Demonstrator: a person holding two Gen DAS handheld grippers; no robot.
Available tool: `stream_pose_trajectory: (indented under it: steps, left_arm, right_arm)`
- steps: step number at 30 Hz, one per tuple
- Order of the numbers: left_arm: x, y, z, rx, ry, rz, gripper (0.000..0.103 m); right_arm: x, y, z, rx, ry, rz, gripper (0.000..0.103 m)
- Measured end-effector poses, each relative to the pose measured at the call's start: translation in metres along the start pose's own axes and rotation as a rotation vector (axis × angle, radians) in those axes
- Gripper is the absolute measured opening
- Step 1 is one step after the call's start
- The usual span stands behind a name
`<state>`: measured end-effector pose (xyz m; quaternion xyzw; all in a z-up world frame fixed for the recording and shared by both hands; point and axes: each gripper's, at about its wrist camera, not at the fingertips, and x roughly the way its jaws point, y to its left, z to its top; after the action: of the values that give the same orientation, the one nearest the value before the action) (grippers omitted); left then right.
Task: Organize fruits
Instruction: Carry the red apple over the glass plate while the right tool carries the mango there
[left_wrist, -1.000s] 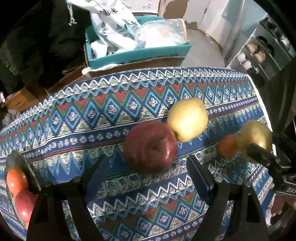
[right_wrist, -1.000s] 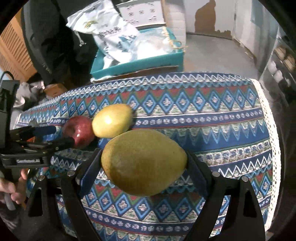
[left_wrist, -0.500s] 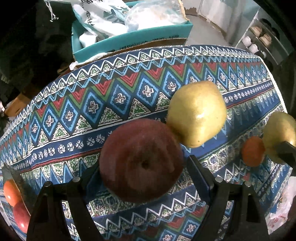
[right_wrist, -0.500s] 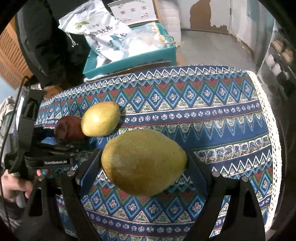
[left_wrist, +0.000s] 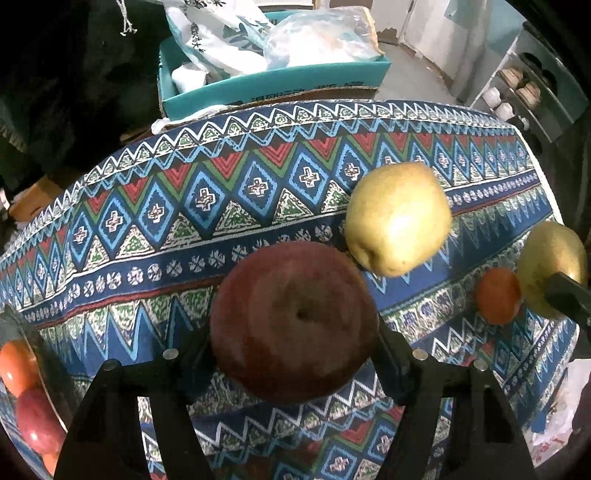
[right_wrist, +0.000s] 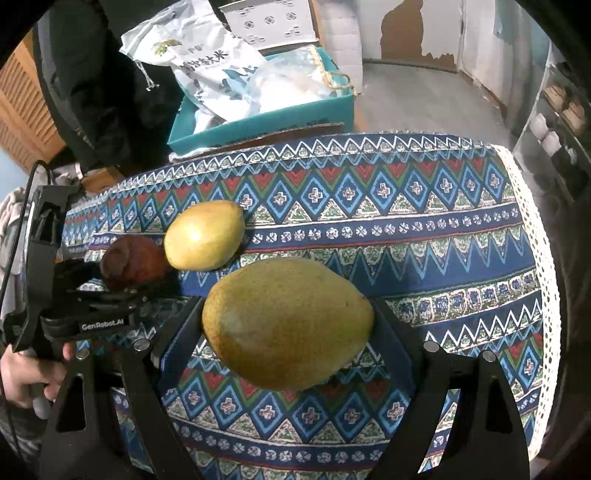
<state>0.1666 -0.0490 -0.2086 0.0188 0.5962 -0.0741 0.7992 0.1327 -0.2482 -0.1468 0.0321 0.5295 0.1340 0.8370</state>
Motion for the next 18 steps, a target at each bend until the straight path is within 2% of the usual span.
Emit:
stream_pose_trajectory:
  steps: [18]
  left_arm:
    - [-0.077,0.005,-0.022,-0.001,-0.110,-0.011,0.073]
  right_arm:
    - [-0.045,0.024,0.006,-0.042,-0.090,0.017,0.087]
